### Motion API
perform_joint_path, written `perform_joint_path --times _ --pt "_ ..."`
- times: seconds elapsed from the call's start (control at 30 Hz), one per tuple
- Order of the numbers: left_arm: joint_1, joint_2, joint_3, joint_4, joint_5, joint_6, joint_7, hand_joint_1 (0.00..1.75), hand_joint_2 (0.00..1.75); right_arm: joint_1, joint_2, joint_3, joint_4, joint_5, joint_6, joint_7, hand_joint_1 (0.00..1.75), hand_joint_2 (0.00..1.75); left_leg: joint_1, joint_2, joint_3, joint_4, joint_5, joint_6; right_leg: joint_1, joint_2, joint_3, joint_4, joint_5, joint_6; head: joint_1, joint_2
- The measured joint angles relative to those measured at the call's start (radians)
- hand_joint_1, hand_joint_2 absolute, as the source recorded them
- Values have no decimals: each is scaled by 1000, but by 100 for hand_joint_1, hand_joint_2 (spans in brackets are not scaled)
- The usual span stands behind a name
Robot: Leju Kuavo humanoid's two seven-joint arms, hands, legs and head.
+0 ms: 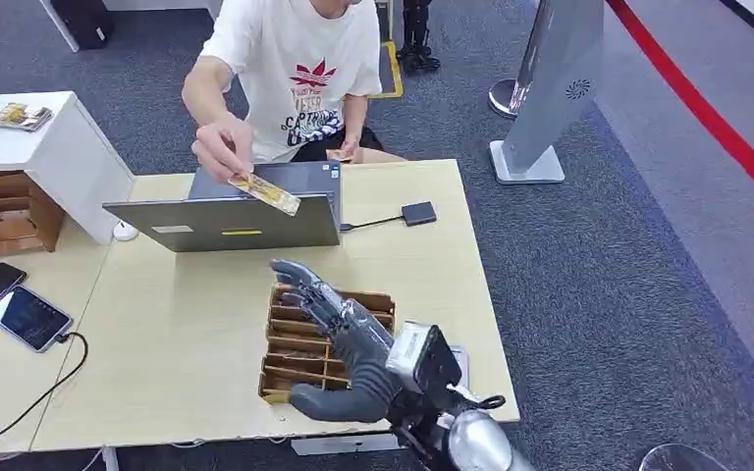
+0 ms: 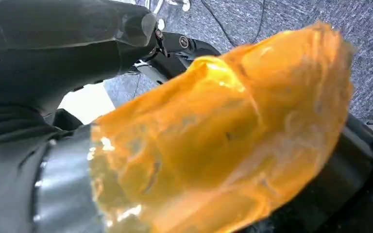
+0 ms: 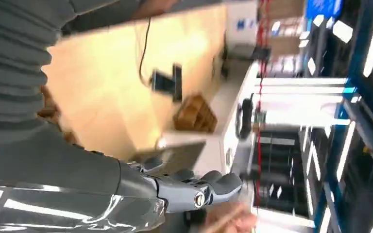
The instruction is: Pass the card to the sensor for recognition and then transmit it.
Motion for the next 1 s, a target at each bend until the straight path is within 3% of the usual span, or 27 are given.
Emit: perform_joint_path --times 0.1,0.23,0.47,0.83,1.0 --pt "1 0 -1 0 -14 -4 -8 0 0 -16 16 14 -12 169 -115 0 0 175 0 0 0 0 0 0 0 0 0 0 0 0 0 0" --pt "1 0 -2 0 -22 -8 -8 0 0 -26 29 23 -22 208 -139 1 0 175 0 0 0 0 0 0 0 0 0 0 0 0 0 0" --pt "-2 2 -46 -12 -79 -48 1 0 0 -62 71 22 -23 543 -328 45 0 175 0 0 0 0 0 0 0 0 0 0 0 0 0 0" --pt "-2 7 -82 -26 -90 -64 1 0 0 -117 112 -4 30 588 -344 51 0 175 0 0 0 0 0 0 0 0 0 0 0 0 0 0" --pt "-4 8 -102 -35 -122 -85 2 0 0 -134 136 -21 69 712 -420 61 0 175 0 0 0 0 0 0 0 0 0 0 0 0 0 0"
